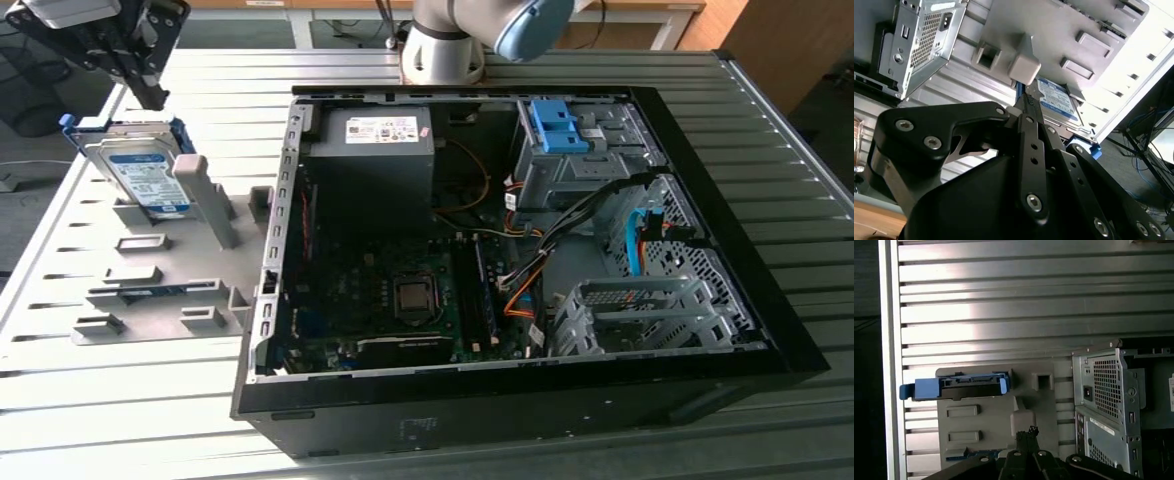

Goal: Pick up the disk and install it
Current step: 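Reach for the disk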

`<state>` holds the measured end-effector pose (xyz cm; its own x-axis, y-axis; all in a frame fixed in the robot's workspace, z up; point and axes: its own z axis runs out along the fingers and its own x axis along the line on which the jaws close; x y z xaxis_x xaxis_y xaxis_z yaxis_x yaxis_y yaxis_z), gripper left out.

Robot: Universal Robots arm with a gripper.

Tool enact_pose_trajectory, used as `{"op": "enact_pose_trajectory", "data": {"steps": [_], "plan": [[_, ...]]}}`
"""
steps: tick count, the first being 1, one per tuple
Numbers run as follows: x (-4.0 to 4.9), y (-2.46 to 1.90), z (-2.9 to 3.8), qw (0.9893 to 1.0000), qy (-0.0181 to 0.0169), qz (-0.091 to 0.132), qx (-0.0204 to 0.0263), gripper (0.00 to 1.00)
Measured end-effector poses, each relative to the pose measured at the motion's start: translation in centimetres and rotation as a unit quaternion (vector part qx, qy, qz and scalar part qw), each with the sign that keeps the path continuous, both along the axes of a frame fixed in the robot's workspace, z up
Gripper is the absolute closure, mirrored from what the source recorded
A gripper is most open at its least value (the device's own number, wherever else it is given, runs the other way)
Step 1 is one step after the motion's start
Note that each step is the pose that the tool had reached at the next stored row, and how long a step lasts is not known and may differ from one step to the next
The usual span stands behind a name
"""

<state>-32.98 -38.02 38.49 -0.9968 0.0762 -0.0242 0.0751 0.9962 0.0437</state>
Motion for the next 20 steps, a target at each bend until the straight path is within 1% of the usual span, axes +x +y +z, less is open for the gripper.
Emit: {"op": "enact_pose_trajectory", "data": {"steps": [5, 7, 12, 18, 20], "plan": [[-1.41, 0.64, -0.13, 1.0000, 0.0000, 0.000, 0.0000, 0.89], [-2.14, 0.90, -0.24, 1.0000, 0.0001, 0.000, 0.0000, 0.89], [-4.08, 1.74, -0.65, 1.0000, 0.0000, 0.000, 0.0000, 0.89], [-6.45, 2.97, -1.06, 1.0000, 0.0000, 0.000, 0.0000, 0.89], [-7.36, 3.19, -1.18, 1.0000, 0.0000, 0.000, 0.0000, 0.89]]}}
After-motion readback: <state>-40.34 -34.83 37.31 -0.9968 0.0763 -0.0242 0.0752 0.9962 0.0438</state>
